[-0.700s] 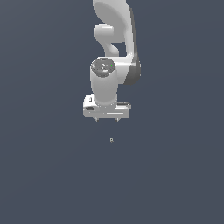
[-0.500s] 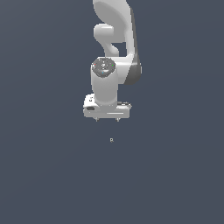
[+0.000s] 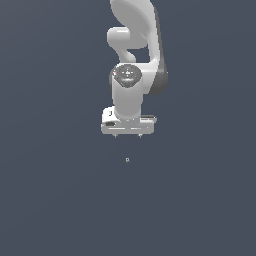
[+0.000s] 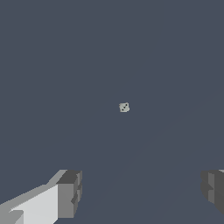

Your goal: Pick up the object and move it to a goal position.

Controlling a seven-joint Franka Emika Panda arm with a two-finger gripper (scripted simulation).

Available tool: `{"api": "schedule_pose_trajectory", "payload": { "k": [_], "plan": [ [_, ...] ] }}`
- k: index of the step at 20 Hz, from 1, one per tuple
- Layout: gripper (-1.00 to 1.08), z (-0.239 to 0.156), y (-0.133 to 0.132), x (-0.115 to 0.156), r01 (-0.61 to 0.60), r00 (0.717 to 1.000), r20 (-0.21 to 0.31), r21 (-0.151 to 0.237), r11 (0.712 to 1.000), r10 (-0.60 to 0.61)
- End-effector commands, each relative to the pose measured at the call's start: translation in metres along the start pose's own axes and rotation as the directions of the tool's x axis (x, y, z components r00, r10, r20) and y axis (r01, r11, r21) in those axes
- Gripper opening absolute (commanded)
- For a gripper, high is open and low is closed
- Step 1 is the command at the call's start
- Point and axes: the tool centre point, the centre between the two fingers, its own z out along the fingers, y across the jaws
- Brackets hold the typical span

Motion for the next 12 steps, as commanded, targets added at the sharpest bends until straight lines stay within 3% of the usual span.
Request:
{"api": "schedule_pose_trajectory", "payload": {
  "k": [1,12],
  "plan": [
    [1.00,0.0004,0.0009,0.0000,-0.005,1.000,0.000,0.000,1.000,0.005],
    [1.00,0.0086,-0.0001,0.0049,-0.124,0.992,-0.002,0.007,0.992,0.124]
  ]
}}
